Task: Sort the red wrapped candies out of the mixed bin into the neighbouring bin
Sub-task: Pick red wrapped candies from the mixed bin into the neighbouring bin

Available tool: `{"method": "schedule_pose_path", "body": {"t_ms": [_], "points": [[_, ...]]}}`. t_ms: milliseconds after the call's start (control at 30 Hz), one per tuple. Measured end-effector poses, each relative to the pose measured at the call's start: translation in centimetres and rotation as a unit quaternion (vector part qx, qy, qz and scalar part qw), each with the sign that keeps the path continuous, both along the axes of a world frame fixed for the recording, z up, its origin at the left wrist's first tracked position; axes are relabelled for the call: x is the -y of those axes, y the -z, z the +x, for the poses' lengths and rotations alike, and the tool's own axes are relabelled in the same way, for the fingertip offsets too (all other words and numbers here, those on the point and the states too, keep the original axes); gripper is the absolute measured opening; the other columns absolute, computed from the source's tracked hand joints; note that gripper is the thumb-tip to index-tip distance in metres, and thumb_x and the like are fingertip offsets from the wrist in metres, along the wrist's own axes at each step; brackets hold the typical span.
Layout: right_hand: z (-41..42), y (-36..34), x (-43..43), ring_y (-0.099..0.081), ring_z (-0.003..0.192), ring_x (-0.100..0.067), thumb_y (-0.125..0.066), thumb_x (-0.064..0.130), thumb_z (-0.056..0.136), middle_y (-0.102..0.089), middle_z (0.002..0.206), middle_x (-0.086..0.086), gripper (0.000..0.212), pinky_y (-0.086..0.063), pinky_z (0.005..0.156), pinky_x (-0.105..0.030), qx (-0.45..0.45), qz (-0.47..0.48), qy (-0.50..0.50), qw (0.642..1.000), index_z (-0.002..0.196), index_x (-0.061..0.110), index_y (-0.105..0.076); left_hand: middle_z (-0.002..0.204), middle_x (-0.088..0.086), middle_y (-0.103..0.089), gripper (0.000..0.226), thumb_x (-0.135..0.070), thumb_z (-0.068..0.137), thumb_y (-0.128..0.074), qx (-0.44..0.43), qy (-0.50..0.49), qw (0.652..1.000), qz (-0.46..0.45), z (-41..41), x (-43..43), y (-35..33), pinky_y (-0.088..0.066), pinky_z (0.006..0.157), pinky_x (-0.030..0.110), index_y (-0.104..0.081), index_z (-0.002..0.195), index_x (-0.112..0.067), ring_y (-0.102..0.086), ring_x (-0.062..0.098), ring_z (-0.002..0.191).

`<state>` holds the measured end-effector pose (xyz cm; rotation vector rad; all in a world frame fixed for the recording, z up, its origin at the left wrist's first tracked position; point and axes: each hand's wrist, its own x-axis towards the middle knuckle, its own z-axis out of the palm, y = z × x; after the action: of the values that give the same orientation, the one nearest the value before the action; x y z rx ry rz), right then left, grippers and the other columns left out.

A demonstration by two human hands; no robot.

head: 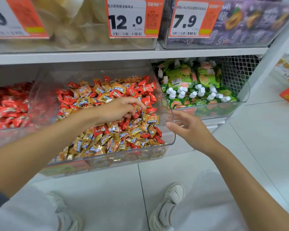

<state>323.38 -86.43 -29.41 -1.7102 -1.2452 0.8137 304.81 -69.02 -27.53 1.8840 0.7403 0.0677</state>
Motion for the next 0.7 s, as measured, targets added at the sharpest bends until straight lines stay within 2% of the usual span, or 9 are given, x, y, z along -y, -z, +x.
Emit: {"method": "schedule_pose_path", "body": {"t_ms": [67,100,200,267,367,433,500,600,700], "points": [[0.0,0.0,0.0,-0.066,0.087,-0.002,-0.069,0.026,0.088,-0.069,0.107,0.009,0.028,-0.051,0.079,-0.019,-0.002,0.000,-0.001,1.000,0.106,0.045,-0.061,0.081,-0.014,-0.062,0.011,-0.030,0.094,-0.057,-0.006,0.042,0.997,0.060,0.8,0.9,0.5,-0.043,0.064,0.025,-0.067,0.096,-0.030,-0.057,0.016,0.074],[0.0,-0.1,0.0,-0.066,0.086,-0.002,-0.069,0.025,0.088,-0.069,0.106,0.009,0.027,-0.051,0.078,-0.017,-0.003,0.000,-0.001,1.000,0.106,0.044,-0.061,0.091,-0.012,-0.060,0.014,-0.044,0.087,-0.063,-0.036,0.085,0.988,0.126,1.0,1.3,0.8,-0.046,0.070,0.030,-0.067,0.093,-0.032,-0.059,0.017,0.083],[-0.2,-0.3,0.1,-0.067,0.084,0.001,-0.068,0.023,0.089,-0.070,0.103,0.013,0.028,-0.051,0.076,-0.014,-0.003,0.001,-0.003,1.000,0.104,0.045,-0.060,0.093,-0.007,-0.042,0.035,-0.060,0.081,-0.063,-0.192,0.197,0.880,0.388,1.7,2.4,2.7,-0.041,0.063,0.030,-0.064,0.102,-0.031,-0.050,0.015,0.084],[-0.3,-0.4,0.2,-0.067,0.082,0.002,-0.067,0.021,0.090,-0.070,0.102,0.015,0.029,-0.051,0.075,-0.012,-0.006,0.004,-0.003,1.000,0.104,0.045,-0.060,0.091,-0.006,-0.039,0.031,-0.052,0.084,-0.062,-0.208,0.210,0.857,0.423,2.3,2.9,3.2,-0.033,0.058,0.027,-0.065,0.106,-0.030,-0.046,0.015,0.085],[-0.3,-0.3,0.2,-0.067,0.081,0.002,-0.067,0.021,0.090,-0.070,0.103,0.014,0.029,-0.050,0.074,-0.011,-0.005,0.006,-0.002,1.000,0.106,0.044,-0.061,0.088,-0.010,-0.047,0.013,-0.033,0.086,-0.065,-0.156,0.193,0.912,0.326,2.5,2.2,3.4,-0.035,0.062,0.026,-0.070,0.094,-0.024,-0.048,0.010,0.083],[-0.3,-0.3,0.3,-0.067,0.080,0.002,-0.067,0.021,0.090,-0.070,0.102,0.013,0.029,-0.050,0.075,-0.012,-0.003,0.007,-0.005,1.000,0.107,0.044,-0.061,0.088,-0.010,-0.060,0.009,-0.022,0.089,-0.062,-0.073,0.143,0.967,0.196,2.3,1.7,2.7,-0.042,0.071,0.026,-0.070,0.088,-0.017,-0.051,0.003,0.080],[-0.2,-0.4,0.3,-0.067,0.080,0.002,-0.067,0.021,0.090,-0.069,0.101,0.014,0.029,-0.051,0.076,-0.014,0.004,0.009,-0.006,1.000,0.105,0.045,-0.061,0.087,-0.009,-0.063,0.010,-0.021,0.094,-0.058,-0.015,0.068,0.994,0.088,1.9,1.6,1.6,-0.043,0.067,0.021,-0.066,0.091,-0.016,-0.053,0.002,0.071],[-0.1,-0.3,0.3,-0.065,0.082,0.003,-0.068,0.023,0.090,-0.069,0.102,0.013,0.028,-0.050,0.079,-0.017,0.016,0.005,-0.007,1.000,0.106,0.045,-0.061,0.091,-0.007,-0.058,0.014,-0.025,0.099,-0.048,0.008,-0.003,1.000,-0.017,1.6,1.5,0.5,-0.038,0.069,0.023,-0.058,0.091,-0.020,-0.049,0.008,0.077],[0.1,-0.1,0.2,-0.064,0.083,0.002,-0.068,0.026,0.089,-0.068,0.105,0.008,0.028,-0.051,0.080,-0.020,0.021,-0.004,0.000,1.000,0.114,0.037,-0.063,0.101,0.007,-0.065,0.015,-0.019,0.102,-0.042,0.071,-0.054,0.964,-0.251,1.7,2.0,0.2,-0.034,0.052,0.019,-0.048,0.089,-0.021,-0.047,0.012,0.069]]}}
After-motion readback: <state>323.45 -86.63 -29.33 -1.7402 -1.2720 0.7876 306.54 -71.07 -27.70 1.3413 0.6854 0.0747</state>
